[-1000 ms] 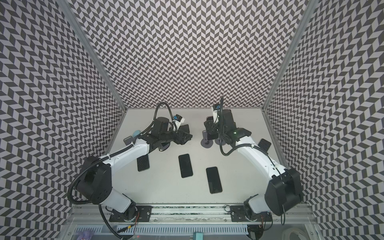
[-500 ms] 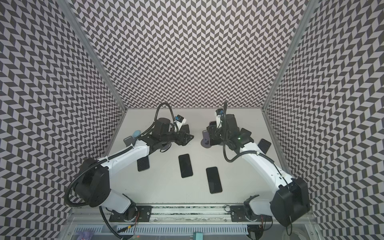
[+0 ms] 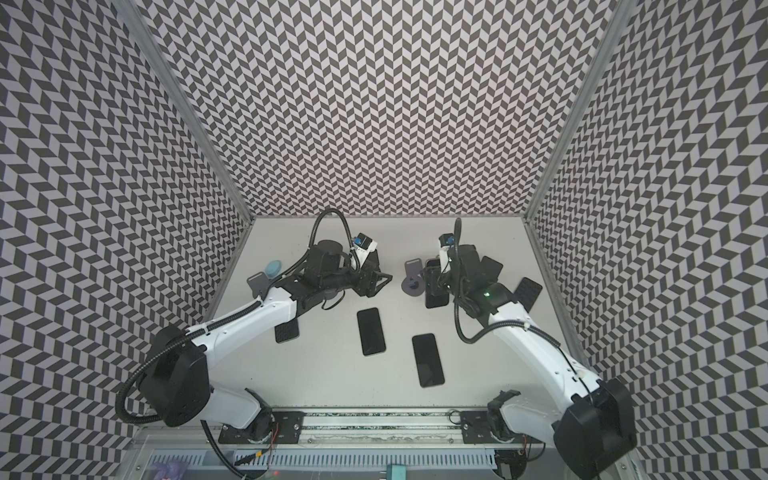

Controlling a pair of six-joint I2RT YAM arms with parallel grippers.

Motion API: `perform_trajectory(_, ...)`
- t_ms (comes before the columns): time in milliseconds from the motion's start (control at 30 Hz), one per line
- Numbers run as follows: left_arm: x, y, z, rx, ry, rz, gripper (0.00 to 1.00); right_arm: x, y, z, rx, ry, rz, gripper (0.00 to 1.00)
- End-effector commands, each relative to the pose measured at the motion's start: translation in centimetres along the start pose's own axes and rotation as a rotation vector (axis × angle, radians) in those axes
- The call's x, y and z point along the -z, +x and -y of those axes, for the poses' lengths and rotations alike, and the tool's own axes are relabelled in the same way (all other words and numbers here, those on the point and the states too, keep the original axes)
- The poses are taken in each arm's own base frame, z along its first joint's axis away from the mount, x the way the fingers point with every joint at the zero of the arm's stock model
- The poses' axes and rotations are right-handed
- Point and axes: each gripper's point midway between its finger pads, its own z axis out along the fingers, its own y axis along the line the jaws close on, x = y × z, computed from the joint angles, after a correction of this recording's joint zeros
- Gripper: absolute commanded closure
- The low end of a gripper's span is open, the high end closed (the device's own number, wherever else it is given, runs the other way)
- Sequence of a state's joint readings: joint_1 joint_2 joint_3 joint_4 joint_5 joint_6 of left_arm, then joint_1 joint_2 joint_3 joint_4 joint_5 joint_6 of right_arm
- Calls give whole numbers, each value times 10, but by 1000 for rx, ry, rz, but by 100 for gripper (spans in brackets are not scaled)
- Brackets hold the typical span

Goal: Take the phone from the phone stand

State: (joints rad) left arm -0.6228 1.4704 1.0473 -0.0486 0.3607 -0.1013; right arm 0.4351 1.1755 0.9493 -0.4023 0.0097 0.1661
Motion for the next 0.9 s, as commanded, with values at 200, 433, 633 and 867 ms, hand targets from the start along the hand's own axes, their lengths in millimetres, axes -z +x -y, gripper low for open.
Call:
perform_trajectory(200,3,-8,21,-76,17,32,22,17,0,9,-25,15,62,30)
perform_trajectory(433,2,-5,30,-101,31,24,22,18,21,23,-45,51,31,29)
perform_trajectory(633,2,-6,33,-105,35,24,22,17,44,35,-73,77,-17,29)
perform_trajectory(867,-1,-2,38,-109,45,11,21,16,47,36,-94,67,-33,31)
